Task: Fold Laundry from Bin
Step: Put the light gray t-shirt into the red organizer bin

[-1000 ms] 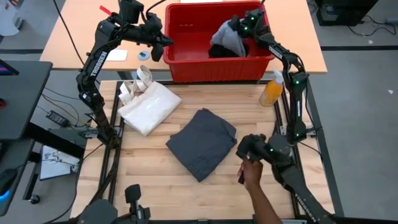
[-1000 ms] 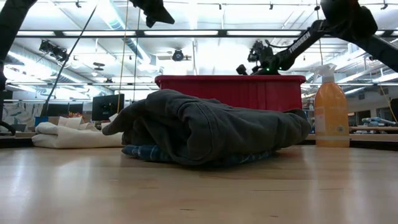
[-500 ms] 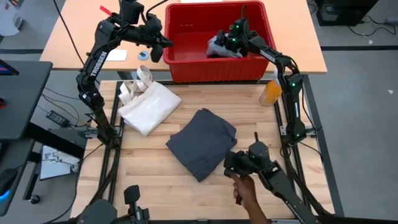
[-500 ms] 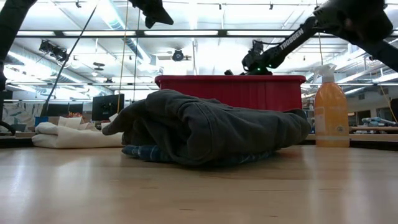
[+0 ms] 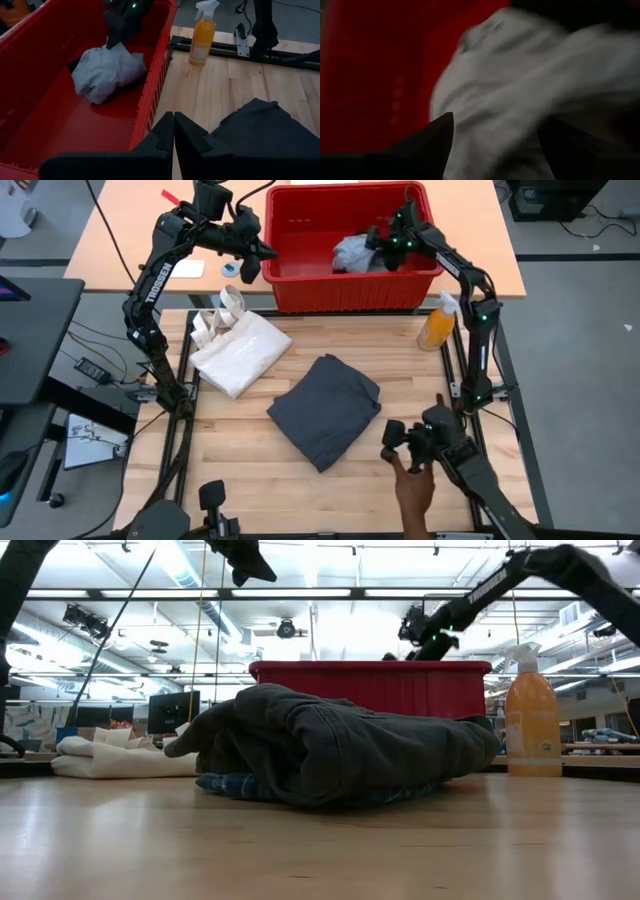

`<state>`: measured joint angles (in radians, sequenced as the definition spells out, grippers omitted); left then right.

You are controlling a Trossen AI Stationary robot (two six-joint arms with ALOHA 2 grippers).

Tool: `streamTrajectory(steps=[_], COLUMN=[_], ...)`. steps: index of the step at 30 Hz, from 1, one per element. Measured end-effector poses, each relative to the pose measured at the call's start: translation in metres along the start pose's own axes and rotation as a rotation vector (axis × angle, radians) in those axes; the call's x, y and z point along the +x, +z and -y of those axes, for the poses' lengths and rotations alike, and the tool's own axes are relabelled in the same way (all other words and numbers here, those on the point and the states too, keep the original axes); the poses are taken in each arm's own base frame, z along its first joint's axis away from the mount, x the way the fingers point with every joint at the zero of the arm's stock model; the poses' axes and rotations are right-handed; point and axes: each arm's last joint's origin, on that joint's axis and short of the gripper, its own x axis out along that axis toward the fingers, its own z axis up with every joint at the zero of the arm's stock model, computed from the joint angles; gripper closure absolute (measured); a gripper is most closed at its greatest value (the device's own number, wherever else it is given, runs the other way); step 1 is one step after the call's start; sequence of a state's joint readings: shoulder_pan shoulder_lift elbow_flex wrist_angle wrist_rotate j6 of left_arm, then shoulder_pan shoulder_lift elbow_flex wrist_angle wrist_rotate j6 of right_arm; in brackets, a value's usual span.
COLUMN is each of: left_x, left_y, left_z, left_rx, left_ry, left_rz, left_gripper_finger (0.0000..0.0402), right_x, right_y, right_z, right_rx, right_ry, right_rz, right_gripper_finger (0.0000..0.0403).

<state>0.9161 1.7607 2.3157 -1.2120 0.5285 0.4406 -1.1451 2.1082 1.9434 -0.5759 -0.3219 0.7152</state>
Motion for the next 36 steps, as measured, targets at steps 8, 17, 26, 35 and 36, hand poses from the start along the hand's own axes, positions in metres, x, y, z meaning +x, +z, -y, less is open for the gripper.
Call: streamTrajectory(steps=[8,17,26,35,36], left_x=[0.000,0.000,0.000,0.000,0.000], left_y=[0.000,0.001,0.001,0.001,0.001], left_z=[0.000,0.000,0.000,0.000,0.000], left_rx=[0.037,0.052,0.052,0.038,0.038], left_ry=[0.001,0.005,0.005,0.005,0.005], left_rz=[0.002,0.009,0.010,0.010,0.010], left_gripper_finger=[0.0386,0.0386,0.0386,0.0386,0.0386], right_x=[-0.039,-0.024,-0.030,-0.031,-0.031], right_y=[0.000,-0.007,-0.010,-0.005,-0.005], right_z=[-0.018,-0.015,-0.022,-0.021,-0.021], right_rx=[-0.148,-0.370,-0.816,-1.306,-1.341], right_ry=[-0.147,-0.101,-0.230,-0.304,-0.263], right_rz=[0.136,0.026,0.063,0.041,0.028], right_gripper_finger=[0.0128,0.0138,0.0138,0.0138,0.0138])
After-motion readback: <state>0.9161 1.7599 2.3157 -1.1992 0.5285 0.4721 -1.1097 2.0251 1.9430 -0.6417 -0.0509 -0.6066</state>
